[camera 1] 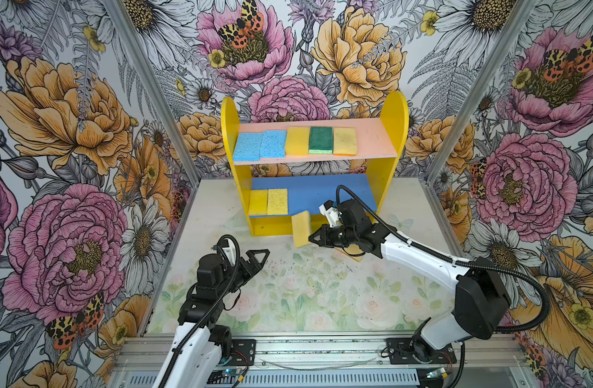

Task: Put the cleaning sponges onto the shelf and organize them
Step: 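Carry the green-backed sponge onto the blue lower shelf with the right gripper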

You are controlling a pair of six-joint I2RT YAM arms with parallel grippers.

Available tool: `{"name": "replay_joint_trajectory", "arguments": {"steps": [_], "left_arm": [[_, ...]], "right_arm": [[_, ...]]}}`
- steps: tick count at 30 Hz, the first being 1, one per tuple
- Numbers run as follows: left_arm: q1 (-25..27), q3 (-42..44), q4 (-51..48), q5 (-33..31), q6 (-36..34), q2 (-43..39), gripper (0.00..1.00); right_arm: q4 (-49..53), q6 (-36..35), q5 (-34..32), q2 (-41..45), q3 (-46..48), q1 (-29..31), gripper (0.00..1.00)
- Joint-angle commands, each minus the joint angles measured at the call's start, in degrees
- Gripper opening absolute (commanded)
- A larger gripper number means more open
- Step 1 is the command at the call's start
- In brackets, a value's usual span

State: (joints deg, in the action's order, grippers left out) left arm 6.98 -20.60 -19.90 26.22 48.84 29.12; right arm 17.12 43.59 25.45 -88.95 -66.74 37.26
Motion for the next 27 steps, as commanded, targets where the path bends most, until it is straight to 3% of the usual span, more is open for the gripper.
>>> {"name": "replay_joint_trajectory", "arguments": {"steps": [1,15,22,25,27], "left_arm": [[-0.6,-0.8,-5.5,-5.3,-2.4,-1.5,0.99],[-1.0,-0.2,-4.0,-3.8,-2.5,1.1,0.99],[-1.2,-0.3,-4.0,-3.0,-2.4,1.4,0.99],[-1.3,-0.3,-4.0,-3.0,-2.4,1.5,0.99],[-1.5,-0.4,-3.9,-2.8,-2.5,2.1,0.99]], "right_arm": [[-1.8,-1.2,-2.9,-2.3,-5.6,-1.7,0.03],[-2.7,-1.2,-0.1,-20.8,-23.6,-6.1,0.03],[-2.7,-0.5,2.6,-24.8,-26.6,-6.9,0.06],[-2.7,-0.6,2.5,-24.2,-25.6,-7.4,0.16],[-2.7,-0.7,2.2,-23.8,-24.9,-7.7,0.30]]}}
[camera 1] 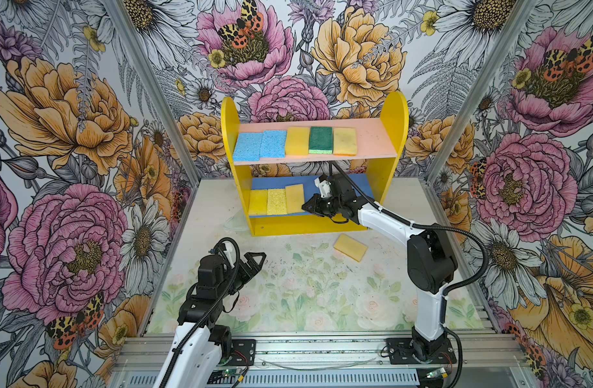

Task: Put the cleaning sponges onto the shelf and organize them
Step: 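Carry the green-backed sponge onto the blue lower shelf with the right gripper, then set the green-backed sponge upright beside the others and open the right gripper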

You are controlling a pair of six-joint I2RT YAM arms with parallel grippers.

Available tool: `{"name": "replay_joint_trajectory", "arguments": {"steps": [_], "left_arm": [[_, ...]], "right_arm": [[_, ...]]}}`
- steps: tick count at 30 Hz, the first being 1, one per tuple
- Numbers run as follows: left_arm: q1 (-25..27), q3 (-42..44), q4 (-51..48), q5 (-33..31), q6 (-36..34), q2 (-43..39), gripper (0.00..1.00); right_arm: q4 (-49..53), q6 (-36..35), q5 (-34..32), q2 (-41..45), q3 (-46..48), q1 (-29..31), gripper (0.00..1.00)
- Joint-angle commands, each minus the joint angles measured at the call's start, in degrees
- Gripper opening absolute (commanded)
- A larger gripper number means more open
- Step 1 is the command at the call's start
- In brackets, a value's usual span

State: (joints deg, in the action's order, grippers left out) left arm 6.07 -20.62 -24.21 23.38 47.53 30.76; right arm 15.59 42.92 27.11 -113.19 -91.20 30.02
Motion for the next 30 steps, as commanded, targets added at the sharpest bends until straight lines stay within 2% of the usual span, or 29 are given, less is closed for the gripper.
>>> {"name": "replay_joint_trajectory", "arguments": {"steps": [1,3,8,16,20,24,30], "left_arm": [[-0.7,-0.4,0.5,0.2,-1.1,0.6,0.99],[-0.8,-0.4,0.6,0.5,-1.1,0.9,0.99],[-0.8,-0.5,0.6,0.7,-1.1,0.7,0.99],[-0.9,-0.9,0.5,0.7,-0.9,1.2,0.99],[-1.9,-4.3,-2.4,0.1,-1.1,3.0,0.99],[-1.9,-10.1,-11.4,-5.3,-2.2,3.8,0.99],[-1.6,-17.8,-26.3,-20.3,-3.2,5.4,0.99]], "right_arm": [[-1.1,0.0,0.4,0.6,-0.2,-0.6,0.34],[-1.1,-0.2,-0.1,1.2,0.4,-0.7,0.41],[-1.1,-0.5,-0.9,3.1,2.3,-1.0,0.50],[-1.2,-1.6,-2.6,11.3,9.5,-0.8,0.58],[-1.6,-1.4,-2.6,15.1,14.5,-0.2,0.60],[-3.5,-0.4,-2.5,19.0,19.6,1.3,0.61],[-11.3,2.9,-0.6,23.7,29.4,2.6,0.63]]}}
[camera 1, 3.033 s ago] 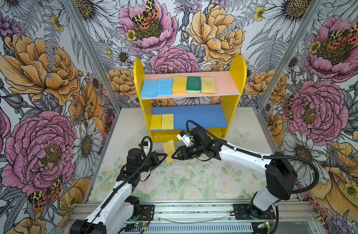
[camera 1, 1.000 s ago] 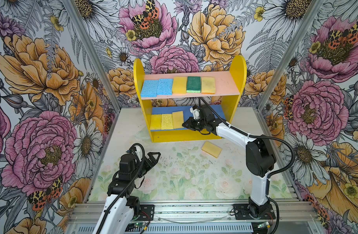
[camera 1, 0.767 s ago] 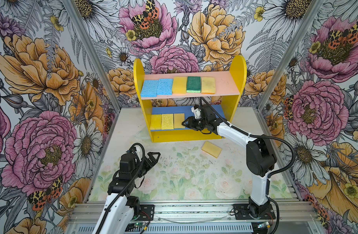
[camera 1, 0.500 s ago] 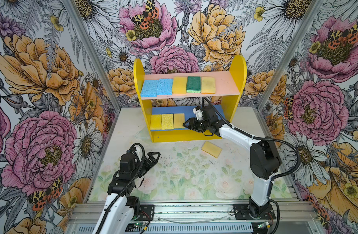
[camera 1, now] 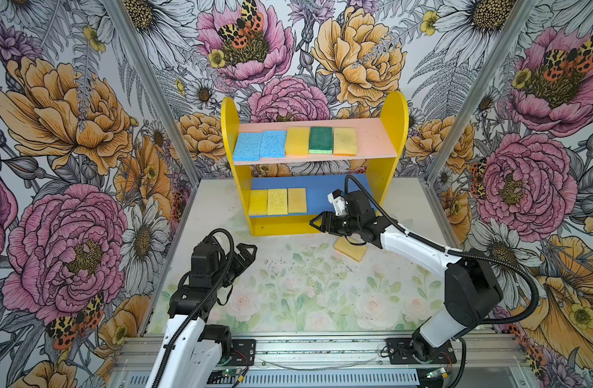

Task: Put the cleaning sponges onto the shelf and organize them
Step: 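Set the green-backed sponge upright beside the others and open the right gripper, then withdraw the right gripper while the left gripper lowers onto the bright yellow sponge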

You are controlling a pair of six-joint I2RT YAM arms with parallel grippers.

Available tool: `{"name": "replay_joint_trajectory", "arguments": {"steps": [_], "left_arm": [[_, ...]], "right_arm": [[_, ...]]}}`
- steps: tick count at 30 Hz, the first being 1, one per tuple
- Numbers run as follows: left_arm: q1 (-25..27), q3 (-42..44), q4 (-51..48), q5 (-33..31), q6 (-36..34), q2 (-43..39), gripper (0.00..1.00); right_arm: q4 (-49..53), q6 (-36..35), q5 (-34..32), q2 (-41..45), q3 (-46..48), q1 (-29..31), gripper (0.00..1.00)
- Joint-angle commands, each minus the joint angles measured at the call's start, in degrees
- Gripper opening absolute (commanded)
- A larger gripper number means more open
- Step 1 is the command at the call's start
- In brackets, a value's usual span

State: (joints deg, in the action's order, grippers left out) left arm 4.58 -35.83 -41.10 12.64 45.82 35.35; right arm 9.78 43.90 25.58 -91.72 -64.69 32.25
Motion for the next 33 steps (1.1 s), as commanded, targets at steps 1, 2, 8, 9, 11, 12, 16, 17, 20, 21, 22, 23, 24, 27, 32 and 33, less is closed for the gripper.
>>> {"name": "replay_joint_trajectory", "arguments": {"steps": [1,2,8,9,11,12,16,17,20,21,22,23,24,27,32,33], "left_arm": [[0.1,-3.7,-11.5,-12.4,-0.9,1.6,0.99],[0.4,-4.9,-13.8,-16.2,0.2,2.1,0.99],[0.3,-5.9,-20.0,-28.8,8.2,2.4,0.99],[0.3,-5.6,-20.7,-29.8,9.4,2.5,0.99],[0.3,-5.3,-21.9,-32.4,9.9,2.6,0.99],[0.3,-5.4,-23.0,-34.1,10.2,2.4,0.99],[0.2,-4.9,-23.7,-39.0,10.3,1.7,0.99],[0.1,-4.9,-23.7,-39.7,10.3,2.5,0.99],[0.0,-5.0,-23.4,-41.0,10.2,5.9,0.99],[0.1,-4.9,-23.1,-41.2,10.2,6.6,0.99],[0.0,-4.6,-22.4,-41.4,9.7,7.3,0.99],[0.0,-4.1,-21.5,-41.4,9.2,7.8,0.99],[-0.1,-3.6,-20.6,-41.4,8.6,8.3,0.99],[-0.7,-2.4,-17.5,-40.6,5.9,10.7,0.99],[-1.5,-2.6,-13.8,-39.7,1.0,16.9,0.99],[-1.7,-2.9,-13.5,-39.5,0.4,18.2,0.98]], "right_arm": [[-8.2,3.0,1.8,2.5,4.9,0.4,0.63],[-11.0,4.5,3.3,2.8,6.7,0.2,0.63],[-17.8,7.4,7.4,2.9,11.8,0.1,0.64],[-18.4,7.4,8.0,2.9,12.4,0.1,0.64],[-19.1,7.4,9.2,3.1,13.6,0.1,0.64],[-19.3,7.3,9.4,3.3,14.2,0.1,0.64],[-20.0,6.3,10.0,4.3,16.8,-0.1,0.65],[-20.1,6.0,10.1,4.3,17.4,-0.2,0.65],[-21.7,6.5,10.7,4.7,19.2,-0.8,0.65],[-21.8,6.5,10.8,4.9,19.5,-0.9,0.65],[-21.9,6.5,10.8,5.1,19.8,-1.0,0.65],[-21.9,6.4,10.9,5.4,19.9,-1.1,0.65],[-21.9,6.3,10.8,5.6,20.0,-1.1,0.66],[-21.9,6.3,11.2,5.6,20.0,-1.1,0.66],[-21.8,6.4,11.7,5.5,19.9,-1.2,0.66],[-21.7,6.4,11.8,5.6,19.8,-1.2,0.66]]}}
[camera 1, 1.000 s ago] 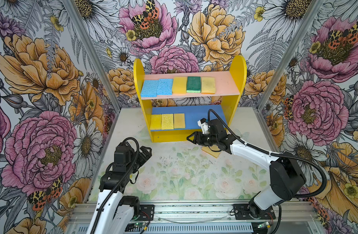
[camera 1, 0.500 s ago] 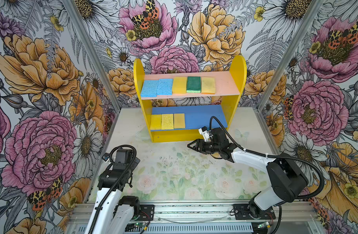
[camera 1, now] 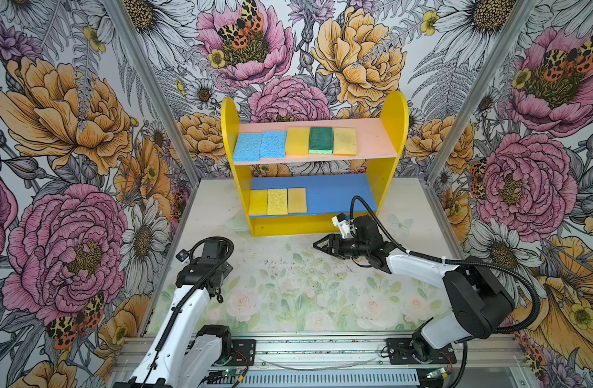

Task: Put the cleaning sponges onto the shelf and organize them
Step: 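Withdraw the right gripper while the left gripper lowers onto the bright yellow sponge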

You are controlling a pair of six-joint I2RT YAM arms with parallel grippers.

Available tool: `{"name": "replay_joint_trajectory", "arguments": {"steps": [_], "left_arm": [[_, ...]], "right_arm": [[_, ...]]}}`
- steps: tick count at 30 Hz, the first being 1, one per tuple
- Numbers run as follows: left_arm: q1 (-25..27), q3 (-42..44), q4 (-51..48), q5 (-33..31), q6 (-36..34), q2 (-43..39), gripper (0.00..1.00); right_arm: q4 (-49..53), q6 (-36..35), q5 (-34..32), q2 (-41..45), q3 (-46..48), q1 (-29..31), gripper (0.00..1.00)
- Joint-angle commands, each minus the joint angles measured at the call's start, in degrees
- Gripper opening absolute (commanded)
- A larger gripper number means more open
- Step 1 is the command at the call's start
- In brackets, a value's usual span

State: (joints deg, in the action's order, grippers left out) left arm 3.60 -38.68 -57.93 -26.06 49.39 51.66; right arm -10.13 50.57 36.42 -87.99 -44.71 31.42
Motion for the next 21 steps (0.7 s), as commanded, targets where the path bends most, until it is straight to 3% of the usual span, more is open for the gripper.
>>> {"name": "replay_joint_trajectory", "arguments": {"steps": [1,13,18,21], "left_arm": [[-0.9,-0.2,3.6,-1.0,-3.6,3.2,0.97],[-2.9,0.3,8.5,1.3,-7.4,13.6,0.89],[-3.0,1.3,9.9,3.2,-7.1,14.2,0.74],[-3.1,2.1,11.3,4.7,-7.2,13.9,0.60]], "right_arm": [[-1.6,-0.4,1.0,2.1,-0.2,-0.4,0.66],[-0.7,-0.5,0.2,3.6,-0.9,-0.4,0.67],[0.5,-0.6,0.4,2.0,-3.8,-0.4,0.67],[3.4,-2.0,0.5,1.1,-7.0,-0.4,0.67]]}}
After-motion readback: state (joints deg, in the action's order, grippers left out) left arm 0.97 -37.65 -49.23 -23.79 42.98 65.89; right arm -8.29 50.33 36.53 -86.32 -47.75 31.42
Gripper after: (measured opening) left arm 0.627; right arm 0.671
